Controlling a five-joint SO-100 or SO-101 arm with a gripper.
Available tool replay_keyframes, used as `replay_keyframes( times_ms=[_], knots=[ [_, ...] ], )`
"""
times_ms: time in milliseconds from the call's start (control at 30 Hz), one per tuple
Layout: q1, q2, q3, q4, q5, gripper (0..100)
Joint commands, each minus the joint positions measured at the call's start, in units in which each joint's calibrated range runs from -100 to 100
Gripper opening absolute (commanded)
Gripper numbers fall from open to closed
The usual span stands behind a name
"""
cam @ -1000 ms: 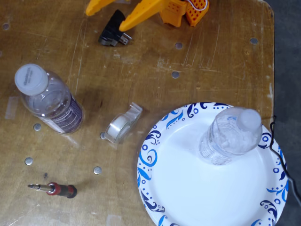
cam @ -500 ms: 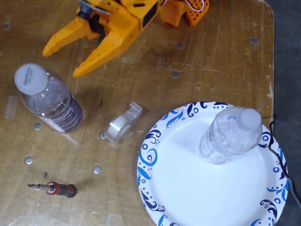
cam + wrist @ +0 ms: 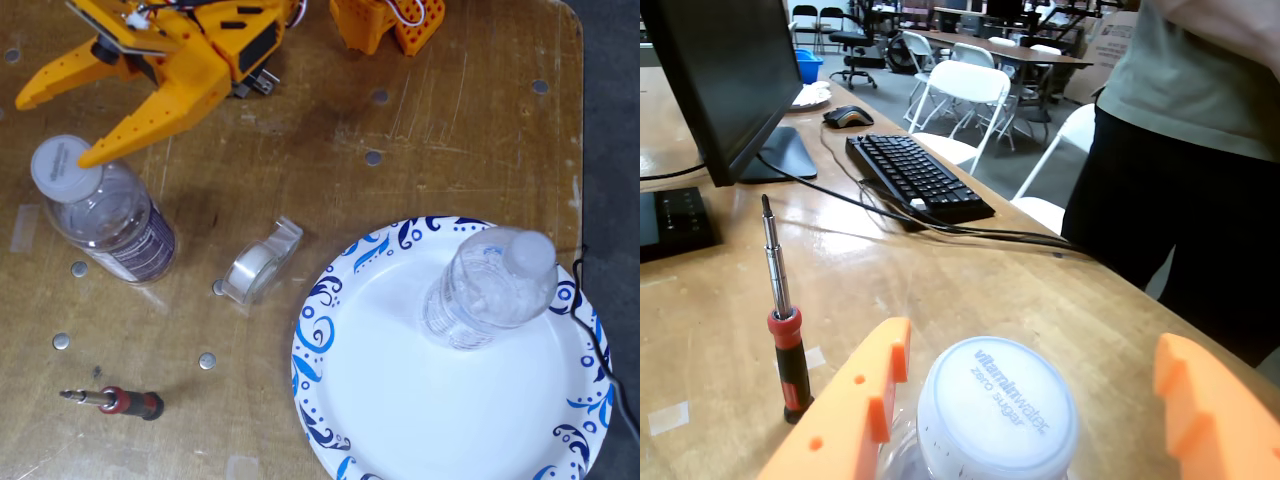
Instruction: Move the bottles to the plate
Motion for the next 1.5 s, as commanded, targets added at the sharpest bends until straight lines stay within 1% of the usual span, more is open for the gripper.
replay_keyframes(
  times_ms=[0,133,267,400,533,1467],
  knots=[
    [0.87,-0.12,-3.26,-0.45,0.01,34],
    [-0.1,1.48,-3.26,-1.05,-0.35,37],
    [-0.21,5.45,-5.69,-1.23,-0.77,38],
    [-0.32,9.83,-7.95,-1.23,-3.48,38],
    [-0.43,11.94,-9.57,-1.23,-3.85,37],
    [-0.32,12.44,-8.85,-1.23,-4.0,37]
  ],
)
